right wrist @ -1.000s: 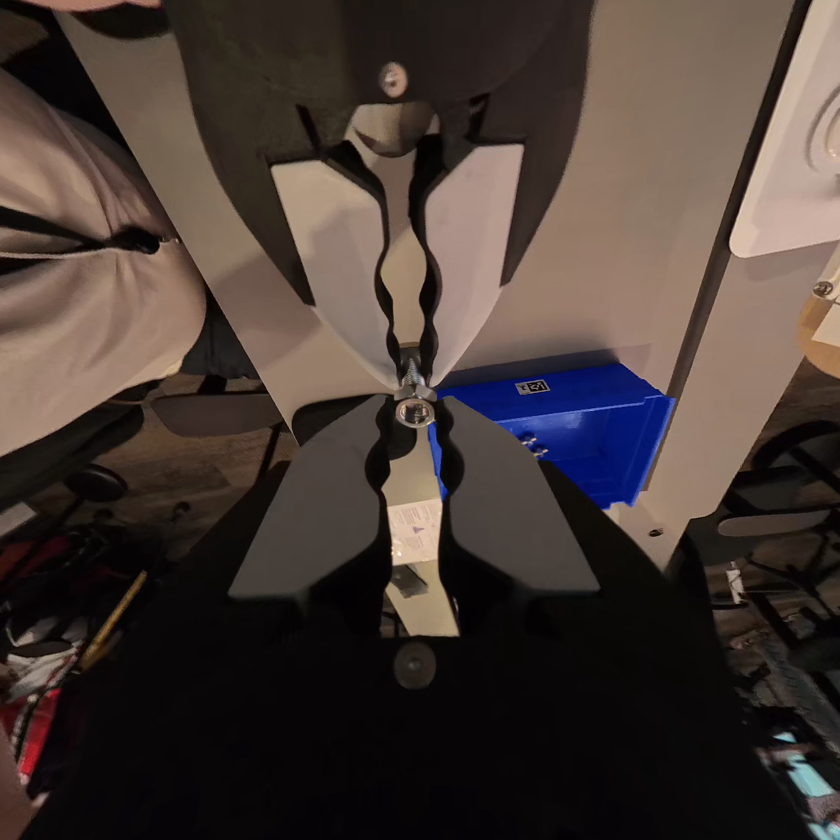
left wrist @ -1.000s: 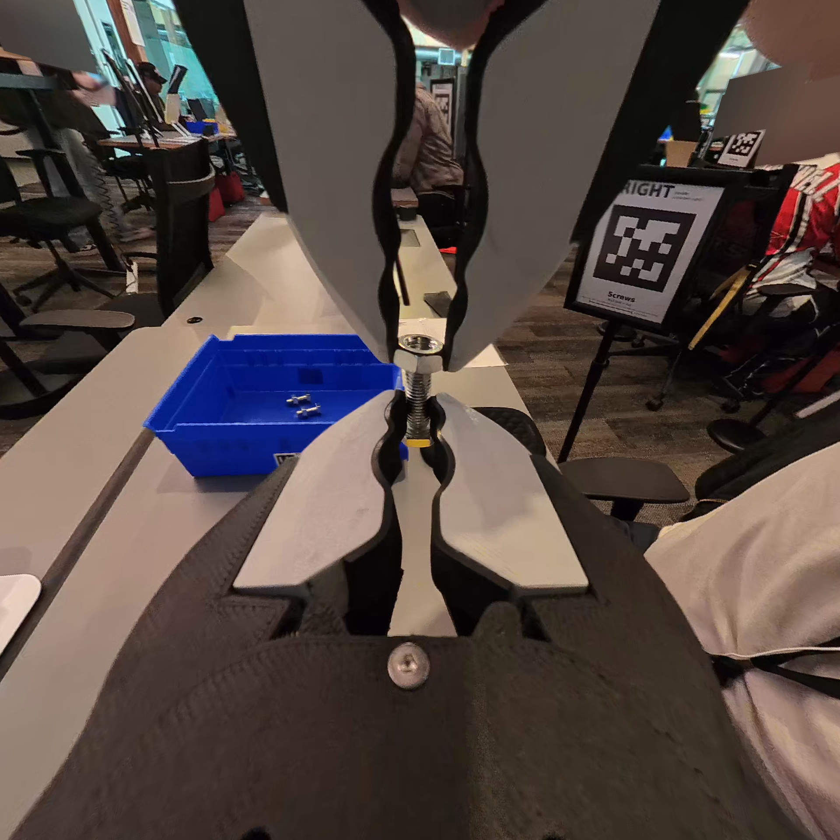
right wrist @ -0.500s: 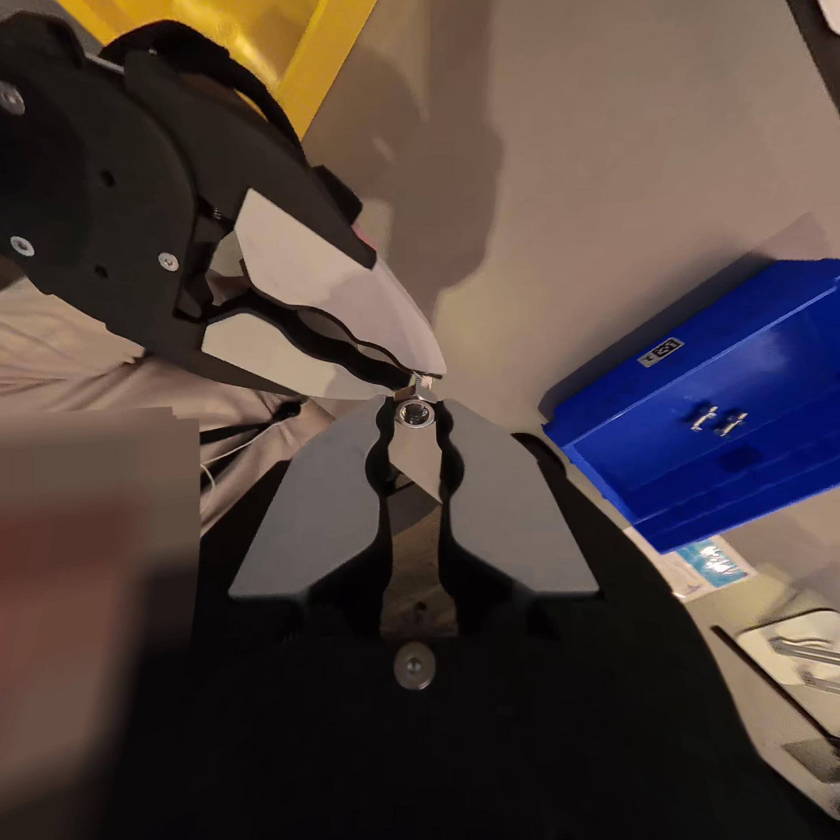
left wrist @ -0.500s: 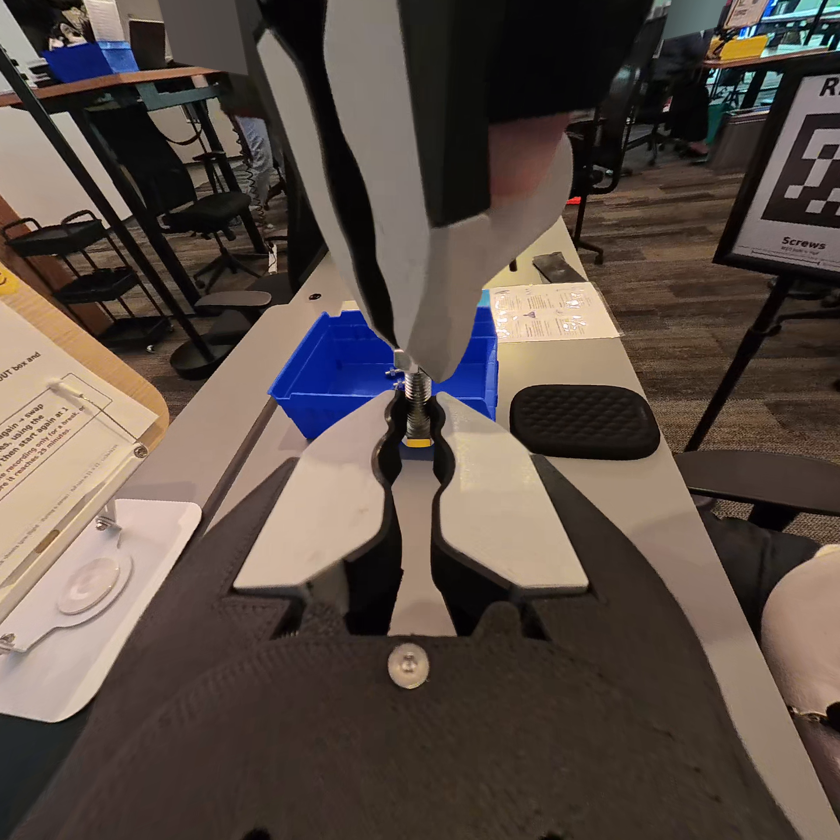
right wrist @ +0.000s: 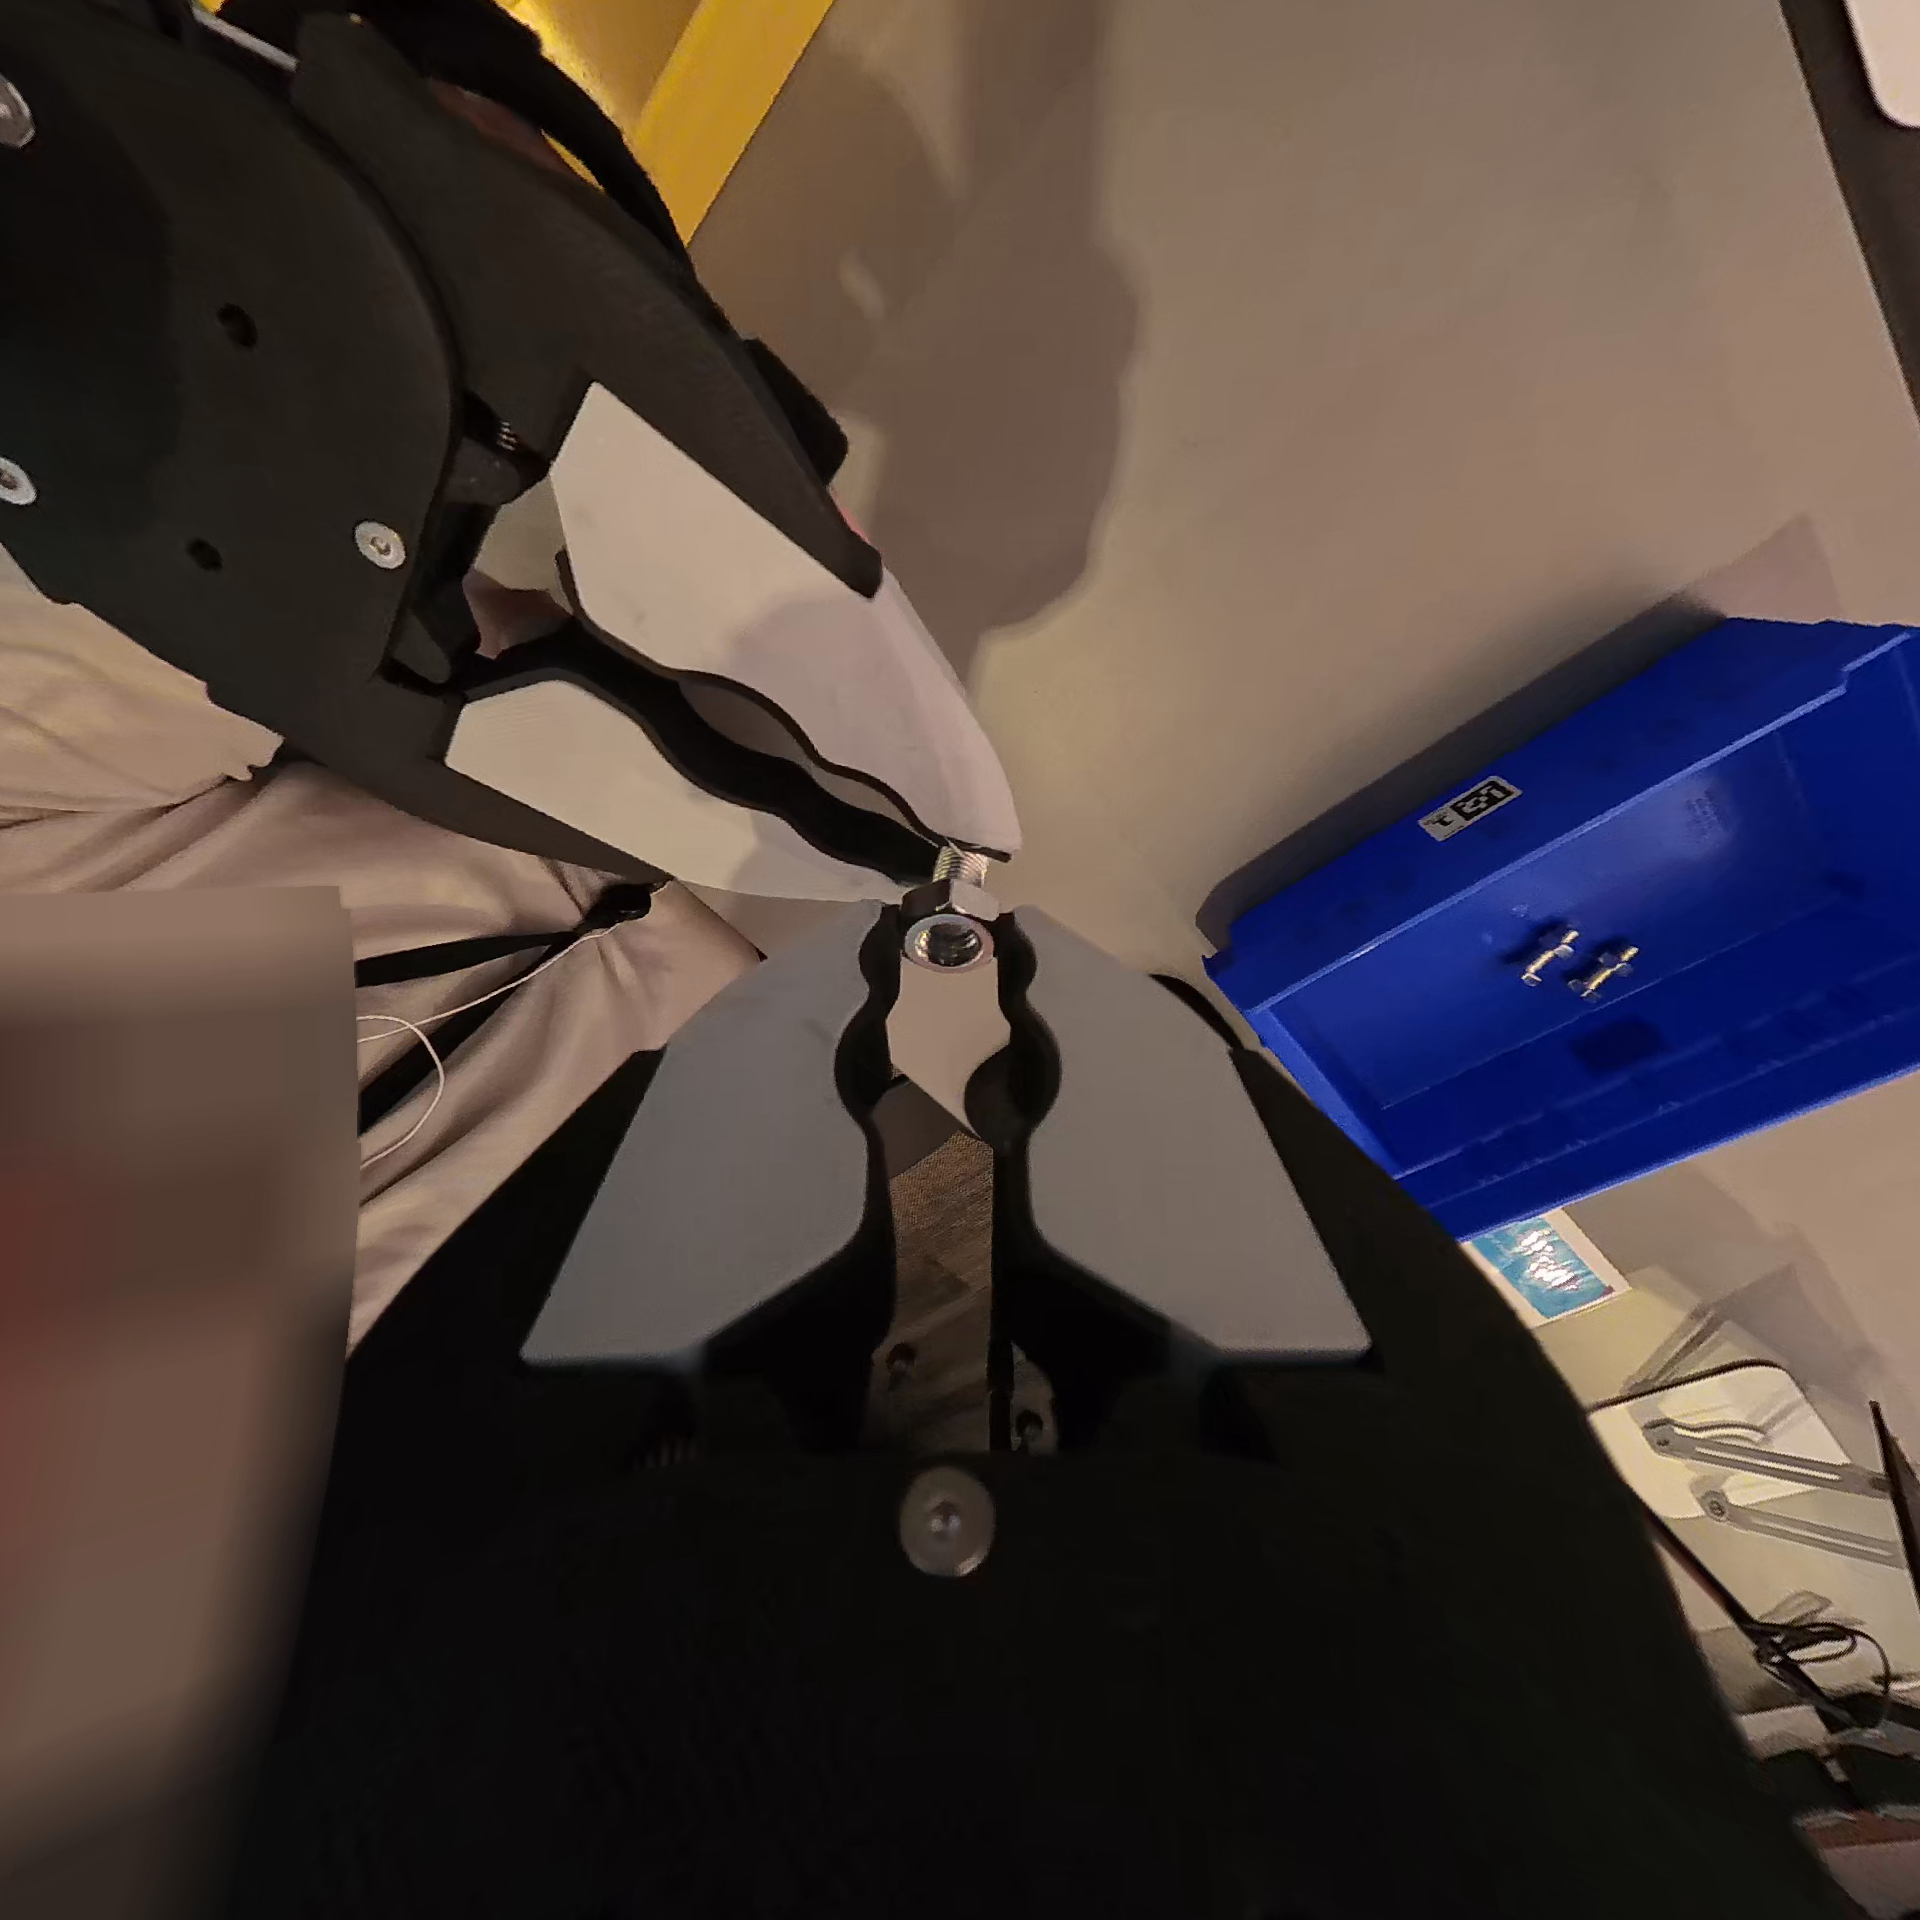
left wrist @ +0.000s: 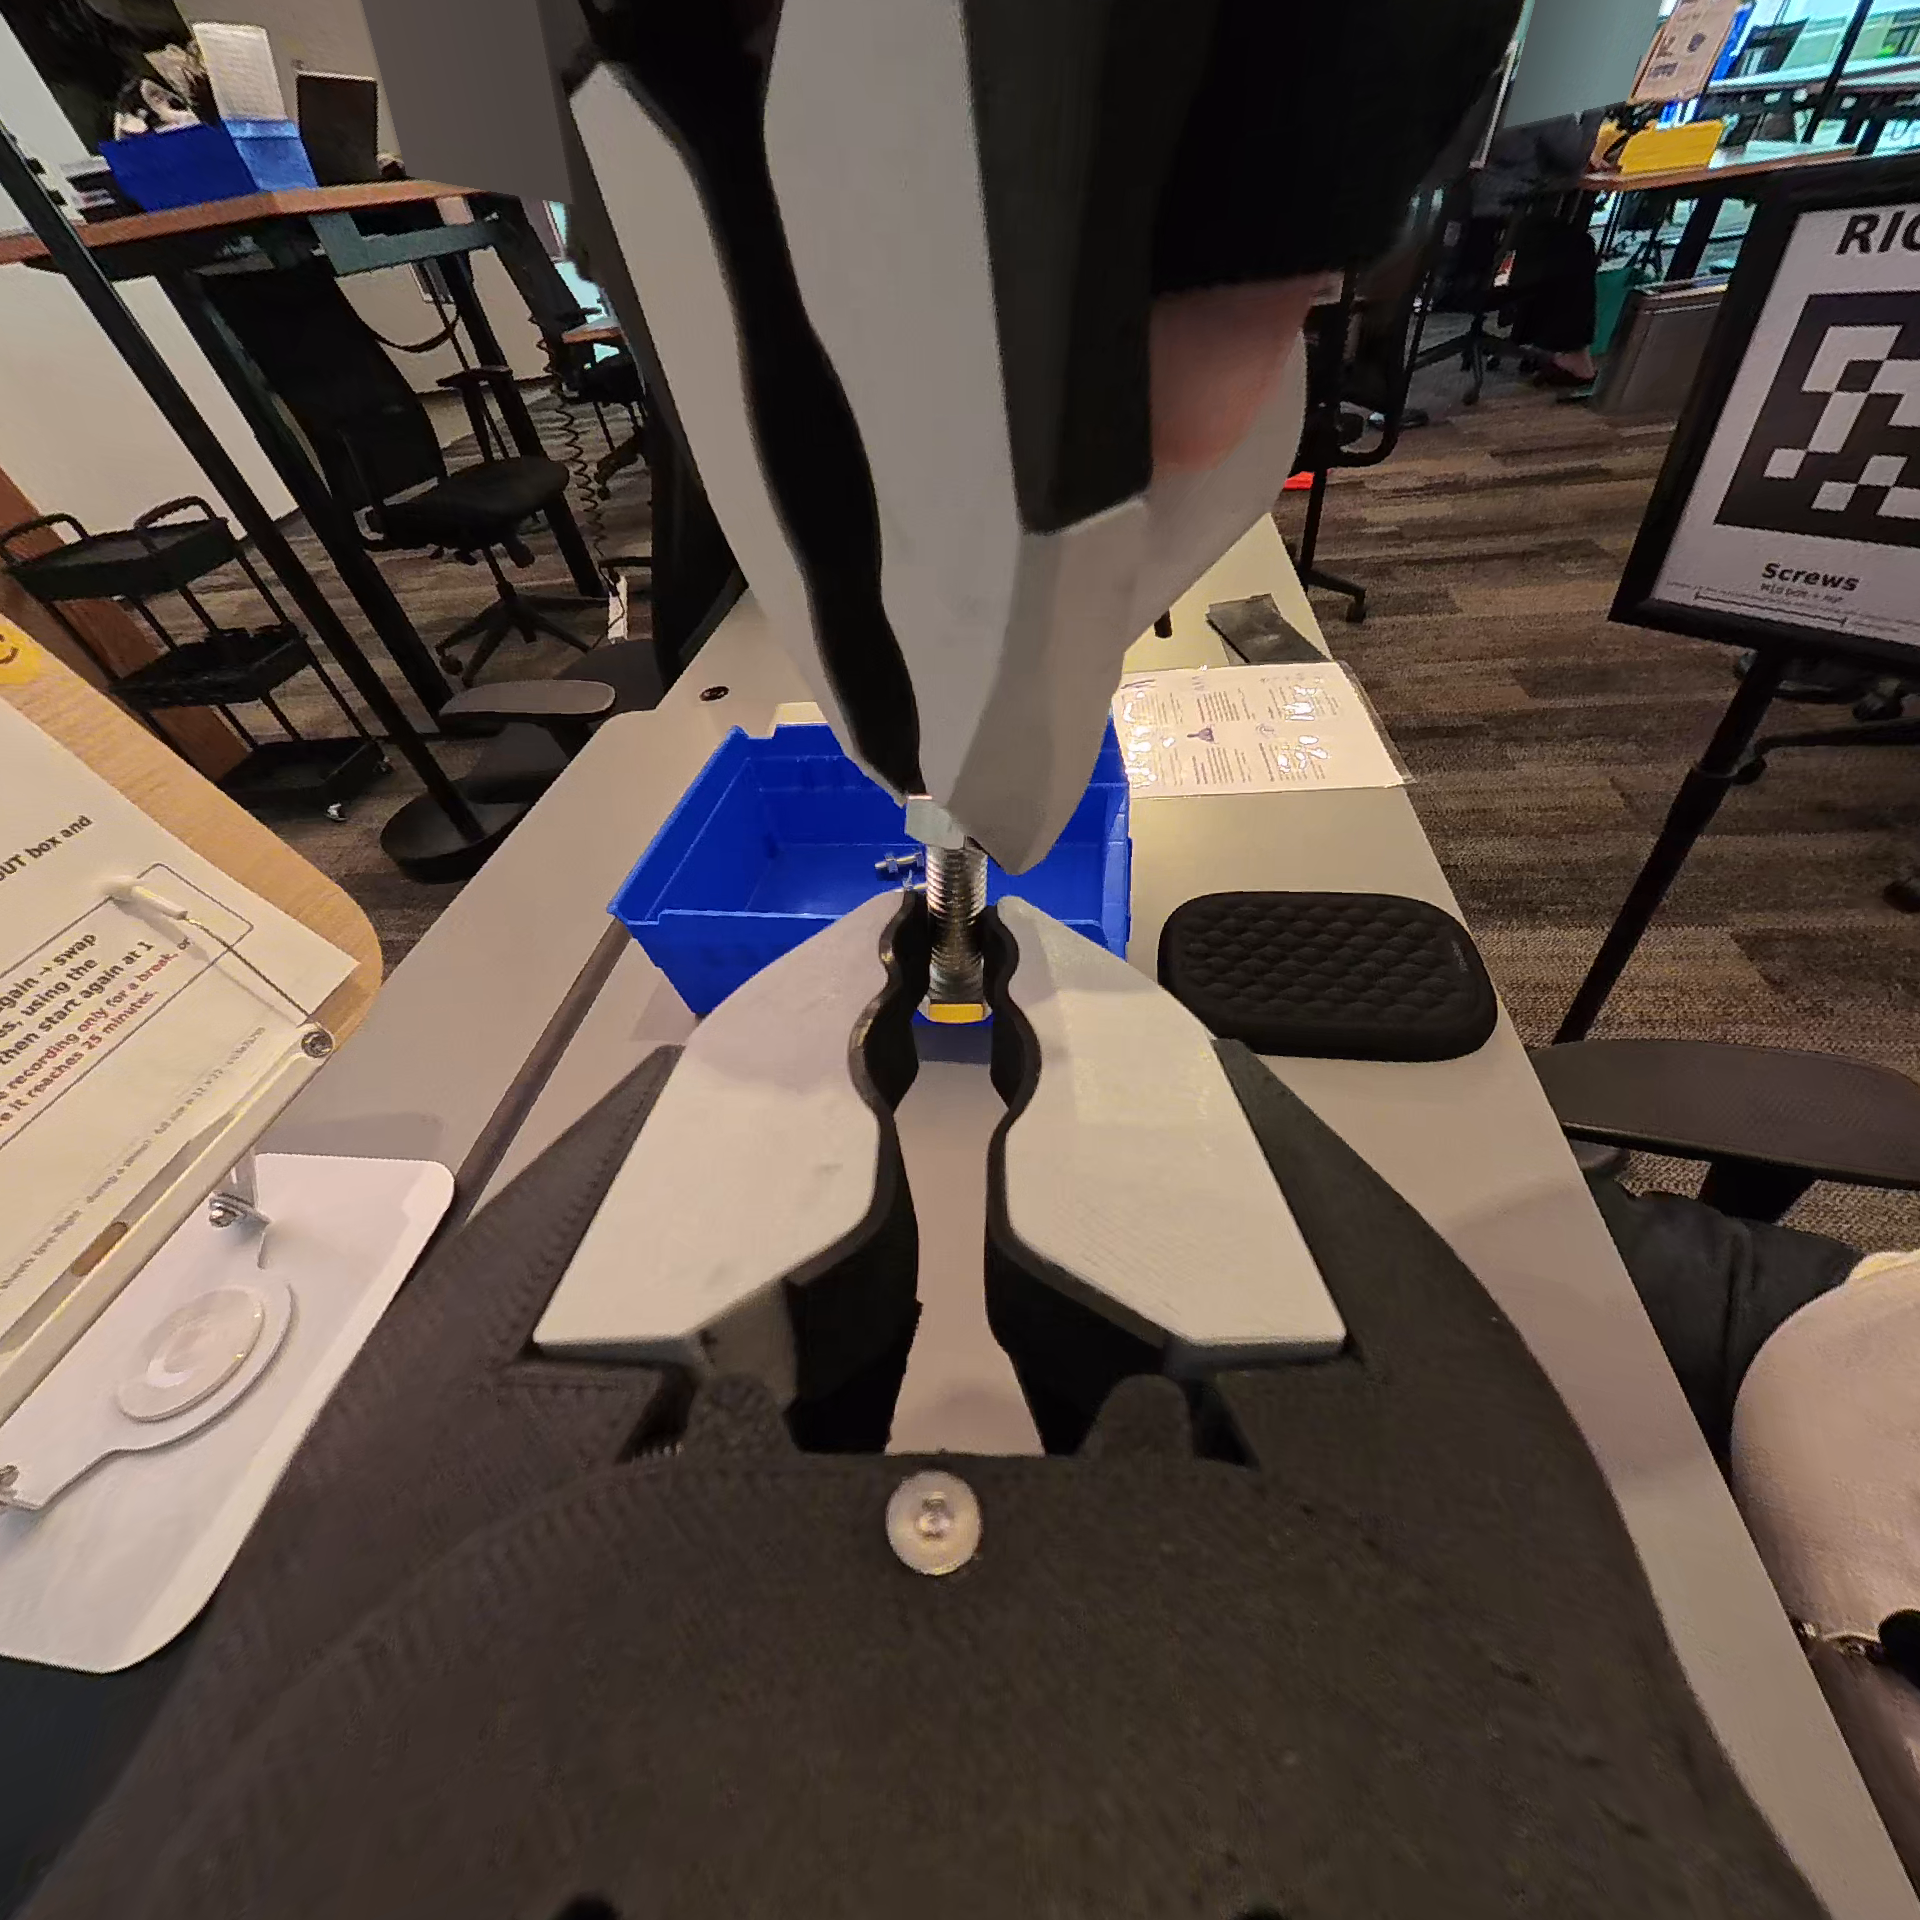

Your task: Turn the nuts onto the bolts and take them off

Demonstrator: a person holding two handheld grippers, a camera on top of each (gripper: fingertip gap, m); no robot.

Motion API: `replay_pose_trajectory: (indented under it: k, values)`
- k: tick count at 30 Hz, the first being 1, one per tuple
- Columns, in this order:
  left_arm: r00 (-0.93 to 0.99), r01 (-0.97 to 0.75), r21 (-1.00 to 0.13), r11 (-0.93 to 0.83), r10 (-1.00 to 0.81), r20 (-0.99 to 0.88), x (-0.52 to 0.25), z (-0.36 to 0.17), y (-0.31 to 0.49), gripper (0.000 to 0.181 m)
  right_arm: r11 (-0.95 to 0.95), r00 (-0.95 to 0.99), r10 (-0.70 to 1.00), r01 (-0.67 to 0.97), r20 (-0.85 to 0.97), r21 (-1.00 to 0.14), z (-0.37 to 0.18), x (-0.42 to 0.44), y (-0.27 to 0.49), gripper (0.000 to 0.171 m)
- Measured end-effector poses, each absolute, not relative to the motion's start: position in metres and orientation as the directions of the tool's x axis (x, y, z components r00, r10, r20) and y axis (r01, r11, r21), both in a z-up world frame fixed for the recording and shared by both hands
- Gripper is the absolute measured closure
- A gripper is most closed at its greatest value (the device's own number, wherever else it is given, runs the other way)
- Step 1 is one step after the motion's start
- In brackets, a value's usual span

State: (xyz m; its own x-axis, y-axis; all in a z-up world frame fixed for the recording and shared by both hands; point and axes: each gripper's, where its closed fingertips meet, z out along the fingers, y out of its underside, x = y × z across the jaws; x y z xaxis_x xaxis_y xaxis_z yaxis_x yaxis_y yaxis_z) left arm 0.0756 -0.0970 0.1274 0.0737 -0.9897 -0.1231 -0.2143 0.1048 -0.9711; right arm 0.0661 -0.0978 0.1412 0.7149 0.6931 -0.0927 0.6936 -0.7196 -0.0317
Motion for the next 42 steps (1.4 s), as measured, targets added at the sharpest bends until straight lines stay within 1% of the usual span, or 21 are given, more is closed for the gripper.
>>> replay_pose_trajectory:
  k: [4, 8, 17, 23, 25, 27, 40, 42]
  values:
    - [0.063, -0.211, -0.971, 0.111, -0.99, -0.126, 0.075, 0.128, -0.098, 0.171, -0.687, 0.684, 0.726, 0.727, -0.075, -0.02, 0.142, 0.066, -0.099, 0.152]
    - [0.053, -0.216, -0.969, 0.117, -0.99, -0.131, 0.076, 0.127, -0.1, 0.172, -0.627, 0.627, 0.779, 0.779, -0.021, 0.012, 0.141, 0.068, -0.101, 0.152]
    - [0.047, -0.195, -0.974, 0.114, -0.991, -0.125, 0.075, 0.13, -0.101, 0.171, -0.614, 0.615, 0.789, 0.789, -0.01, 0.024, 0.144, 0.066, -0.101, 0.151]
    - [0.042, -0.204, -0.971, 0.128, -0.989, -0.139, 0.075, 0.129, -0.103, 0.171, -0.539, 0.538, 0.842, 0.837, 0.037, 0.099, 0.146, 0.07, -0.104, 0.152]
    - [0.045, -0.206, -0.97, 0.128, -0.989, -0.14, 0.075, 0.129, -0.102, 0.172, -0.522, 0.52, 0.853, 0.847, 0.045, 0.101, 0.148, 0.068, -0.104, 0.152]
    - [0.043, -0.204, -0.971, 0.126, -0.989, -0.138, 0.075, 0.129, -0.102, 0.171, -0.514, 0.513, 0.858, 0.852, 0.042, 0.096, 0.149, 0.065, -0.104, 0.152]
    - [0.014, -0.214, -0.961, 0.176, -0.983, -0.184, 0.075, 0.129, -0.11, 0.172, -0.501, 0.505, 0.863, 0.849, 0.02, 0.168, 0.143, 0.066, -0.11, 0.152]
    - [0.006, -0.21, -0.963, 0.167, -0.985, -0.172, 0.075, 0.129, -0.11, 0.172, -0.507, 0.51, 0.86, 0.847, 0.022, 0.161, 0.143, 0.065, -0.109, 0.152]
